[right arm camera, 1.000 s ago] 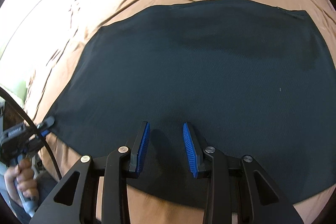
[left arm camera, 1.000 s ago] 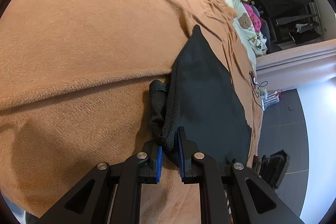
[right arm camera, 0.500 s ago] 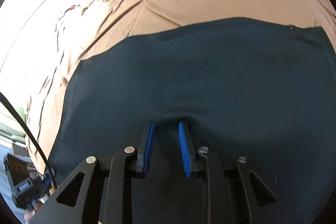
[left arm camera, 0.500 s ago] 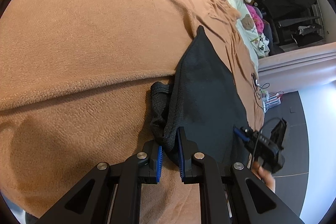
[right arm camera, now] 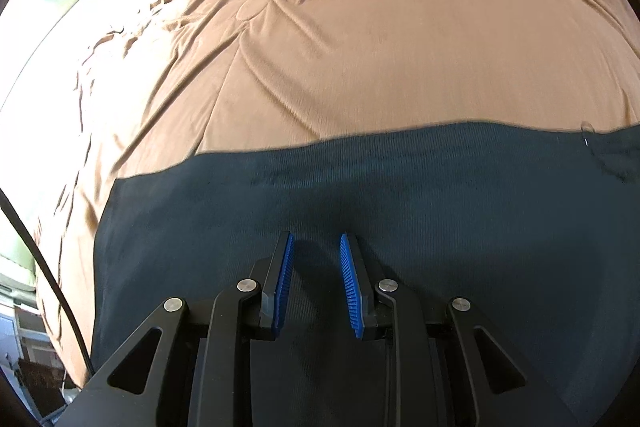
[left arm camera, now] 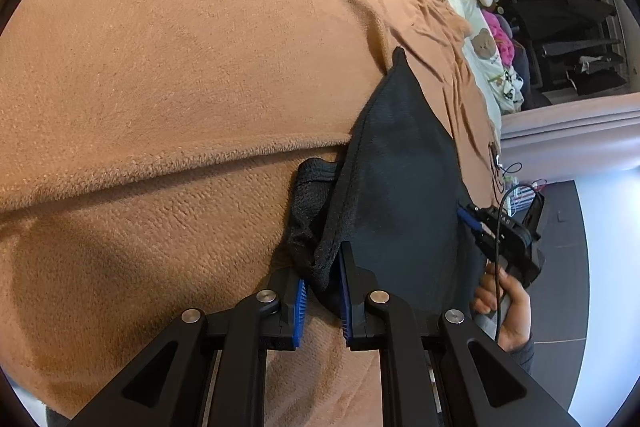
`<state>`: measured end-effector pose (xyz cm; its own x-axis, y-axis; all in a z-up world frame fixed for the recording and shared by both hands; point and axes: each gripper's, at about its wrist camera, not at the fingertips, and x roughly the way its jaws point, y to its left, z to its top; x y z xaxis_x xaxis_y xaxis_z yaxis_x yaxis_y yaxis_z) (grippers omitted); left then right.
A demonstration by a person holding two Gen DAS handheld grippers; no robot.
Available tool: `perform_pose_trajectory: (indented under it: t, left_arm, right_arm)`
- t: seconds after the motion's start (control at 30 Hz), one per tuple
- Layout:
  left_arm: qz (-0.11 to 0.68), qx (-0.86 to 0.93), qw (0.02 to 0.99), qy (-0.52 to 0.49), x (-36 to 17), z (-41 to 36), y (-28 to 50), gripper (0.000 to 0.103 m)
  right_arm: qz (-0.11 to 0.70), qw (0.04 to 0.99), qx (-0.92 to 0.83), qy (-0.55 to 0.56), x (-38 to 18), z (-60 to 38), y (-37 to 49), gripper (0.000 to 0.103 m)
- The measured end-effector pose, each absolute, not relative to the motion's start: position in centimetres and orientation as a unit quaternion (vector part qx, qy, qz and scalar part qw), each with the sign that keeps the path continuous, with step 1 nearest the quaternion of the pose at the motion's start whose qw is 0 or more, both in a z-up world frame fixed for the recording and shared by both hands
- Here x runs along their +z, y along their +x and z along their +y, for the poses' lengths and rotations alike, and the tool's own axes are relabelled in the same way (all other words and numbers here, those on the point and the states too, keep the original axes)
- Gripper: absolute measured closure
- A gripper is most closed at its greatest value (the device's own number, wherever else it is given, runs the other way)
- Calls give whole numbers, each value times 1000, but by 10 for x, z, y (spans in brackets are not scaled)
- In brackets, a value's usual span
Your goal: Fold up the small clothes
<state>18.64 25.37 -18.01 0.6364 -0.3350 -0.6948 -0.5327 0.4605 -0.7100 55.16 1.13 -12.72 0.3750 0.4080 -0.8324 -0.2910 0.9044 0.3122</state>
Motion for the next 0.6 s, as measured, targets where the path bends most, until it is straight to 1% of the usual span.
perform_pose_trajectory:
  t: [0.33, 0.43, 0.6]
  left_arm:
    - [421, 63, 744, -515, -181, 253, 187, 90]
    - [419, 60, 744, -517, -181, 254, 187, 95]
    - [411, 51, 748, -518, -179, 254, 186, 97]
  right_arm:
    - [506, 838, 201, 36, -122, 16, 567, 84]
    - [511, 835, 202, 38, -118, 13, 561, 84]
    - [510, 831, 221, 32, -108, 2, 535, 84]
